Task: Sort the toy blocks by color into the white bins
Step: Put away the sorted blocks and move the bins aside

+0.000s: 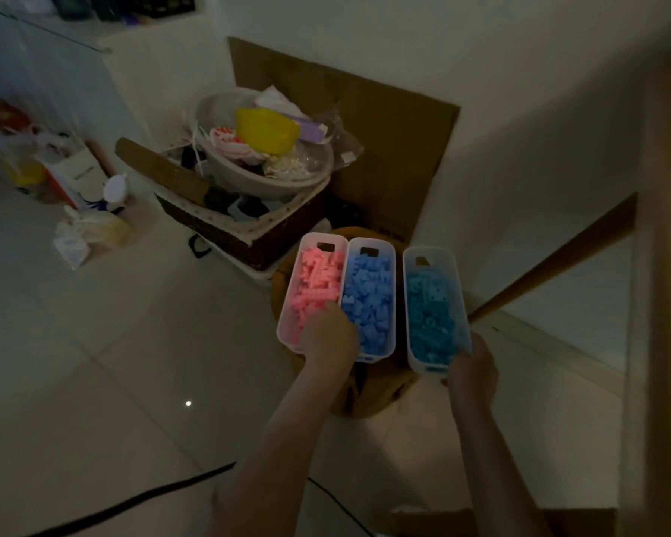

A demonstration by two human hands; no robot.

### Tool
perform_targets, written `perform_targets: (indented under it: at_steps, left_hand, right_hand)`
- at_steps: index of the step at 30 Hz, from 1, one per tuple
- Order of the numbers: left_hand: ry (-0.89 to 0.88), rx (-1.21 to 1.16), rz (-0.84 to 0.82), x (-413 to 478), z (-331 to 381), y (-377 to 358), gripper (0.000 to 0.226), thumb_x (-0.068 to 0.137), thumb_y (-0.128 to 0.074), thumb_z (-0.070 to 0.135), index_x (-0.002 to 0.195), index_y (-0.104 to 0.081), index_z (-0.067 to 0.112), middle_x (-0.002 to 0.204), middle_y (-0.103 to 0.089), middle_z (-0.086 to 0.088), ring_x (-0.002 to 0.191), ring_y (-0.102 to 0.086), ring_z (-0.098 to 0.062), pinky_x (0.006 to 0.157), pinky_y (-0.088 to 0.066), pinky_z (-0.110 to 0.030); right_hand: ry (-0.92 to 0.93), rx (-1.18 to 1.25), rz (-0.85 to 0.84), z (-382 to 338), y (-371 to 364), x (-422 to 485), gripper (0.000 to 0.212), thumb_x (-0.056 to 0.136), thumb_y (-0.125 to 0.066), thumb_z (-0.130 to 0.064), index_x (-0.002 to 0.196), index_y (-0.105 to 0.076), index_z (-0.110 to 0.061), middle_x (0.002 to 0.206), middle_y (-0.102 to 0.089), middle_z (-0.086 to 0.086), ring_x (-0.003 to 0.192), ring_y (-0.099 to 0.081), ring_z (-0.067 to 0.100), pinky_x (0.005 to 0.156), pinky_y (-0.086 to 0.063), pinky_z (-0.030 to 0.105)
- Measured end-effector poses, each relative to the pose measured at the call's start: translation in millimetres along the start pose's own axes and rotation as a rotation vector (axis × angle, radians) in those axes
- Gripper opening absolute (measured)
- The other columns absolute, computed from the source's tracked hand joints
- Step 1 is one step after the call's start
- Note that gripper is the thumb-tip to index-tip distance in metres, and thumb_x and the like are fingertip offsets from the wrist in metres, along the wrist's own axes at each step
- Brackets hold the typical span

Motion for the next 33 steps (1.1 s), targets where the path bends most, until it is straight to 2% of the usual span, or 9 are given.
perform_targets:
  at_steps: [7, 11, 15, 18, 21, 25, 28, 30, 33]
  left_hand:
    - [-0.041, 0.075, 0.069, 1, -13, 4, 0.038, 0.099, -0.038, 0.027, 0.133, -0.034, 0.009, 0.129, -0.048, -0.010, 0.115, -0.050, -0.024, 0.094, -0.043, -0.034]
    - [-0.033, 0.059, 0.043, -2, -12, 8, 0.035, 0.099, -0.039, 0.023, 0.130, -0.038, 0.008, 0.127, -0.050, -0.011, 0.113, -0.052, -0.024, 0.092, -0.044, -0.034]
    - [-0.025, 0.033, 0.080, -16, -2, 29, 0.038, 0.096, -0.045, 0.024, 0.129, -0.041, 0.008, 0.129, -0.048, -0.012, 0.118, -0.048, -0.026, 0.096, -0.039, -0.036]
    - [-0.068, 0.060, 0.152, -40, 5, 48, 0.034, 0.096, -0.043, 0.029, 0.124, -0.045, 0.010, 0.124, -0.050, -0.009, 0.113, -0.049, -0.024, 0.091, -0.041, -0.034]
    - [-0.082, -0.049, 0.227, -79, 3, 69, 0.032, 0.094, -0.043, 0.030, 0.119, -0.050, 0.011, 0.116, -0.055, -0.006, 0.104, -0.054, -0.021, 0.081, -0.045, -0.031]
    - [-0.034, -0.069, 0.220, -126, -16, 105, 0.029, 0.092, -0.048, 0.029, 0.115, -0.051, 0.010, 0.112, -0.054, -0.008, 0.100, -0.054, -0.024, 0.080, -0.048, -0.035]
    - [0.084, -0.099, 0.218, -155, -43, 140, 0.033, 0.087, -0.055, 0.027, 0.112, -0.055, 0.006, 0.112, -0.056, -0.014, 0.103, -0.054, -0.029, 0.084, -0.047, -0.040]
    - [0.156, -0.147, 0.244, -178, -62, 164, 0.028, 0.087, -0.050, 0.022, 0.109, -0.055, 0.004, 0.112, -0.057, -0.017, 0.103, -0.054, -0.032, 0.086, -0.047, -0.041]
    - [0.195, -0.164, 0.335, -223, -85, 202, 0.023, 0.091, -0.045, 0.017, 0.108, -0.053, 0.003, 0.108, -0.058, -0.017, 0.098, -0.055, -0.030, 0.075, -0.041, -0.034]
  right_hand:
    - [-0.016, -0.019, -0.203, 3, -29, 1, 0.033, 0.089, -0.045, -0.033, 0.121, -0.052, -0.029, 0.105, -0.063, 0.000, 0.092, -0.064, 0.024, 0.078, -0.056, 0.047]
    - [-0.114, 0.042, -0.281, 8, -35, 6, 0.048, 0.083, -0.044, -0.053, 0.124, -0.047, -0.030, 0.112, -0.062, 0.001, 0.095, -0.062, 0.025, 0.083, -0.054, 0.049]
    - [-0.164, 0.033, -0.151, -2, -18, -12, 0.052, 0.091, -0.044, -0.040, 0.135, -0.038, -0.014, 0.130, -0.049, 0.014, 0.111, -0.052, 0.032, 0.091, -0.048, 0.046]
    - [-0.037, -0.124, -0.021, -18, -7, -41, 0.053, 0.092, -0.049, -0.026, 0.137, -0.033, -0.004, 0.136, -0.039, 0.019, 0.125, -0.035, 0.034, 0.099, -0.035, 0.045]
    - [0.142, -0.161, -0.030, -38, -6, -87, 0.048, 0.087, -0.055, -0.021, 0.130, -0.042, -0.006, 0.128, -0.047, 0.015, 0.120, -0.042, 0.031, 0.100, -0.040, 0.044]
    - [0.342, -0.090, -0.227, -67, -4, -152, 0.038, 0.090, -0.047, -0.028, 0.127, -0.045, -0.022, 0.125, -0.051, 0.000, 0.118, -0.047, 0.020, 0.099, -0.040, 0.035]
    - [0.527, -0.207, -0.401, -83, -3, -199, 0.042, 0.092, -0.047, -0.032, 0.131, -0.044, -0.016, 0.132, -0.046, 0.006, 0.123, -0.042, 0.025, 0.101, -0.038, 0.038]
    - [0.601, -0.232, -0.449, -93, -1, -232, 0.044, 0.092, -0.048, -0.027, 0.134, -0.042, -0.014, 0.136, -0.044, 0.008, 0.125, -0.040, 0.025, 0.102, -0.036, 0.038]
    - [0.787, -0.167, -0.502, -107, 12, -283, 0.042, 0.087, -0.047, -0.019, 0.127, -0.049, -0.008, 0.128, -0.052, 0.011, 0.118, -0.048, 0.024, 0.098, -0.042, 0.037]
Point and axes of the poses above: each hand's wrist, its own x-axis towards the middle knuckle, its own y-axis out of the back of the hand, z = x × y, the point moved 1 cm from there along x, towards the middle knuckle
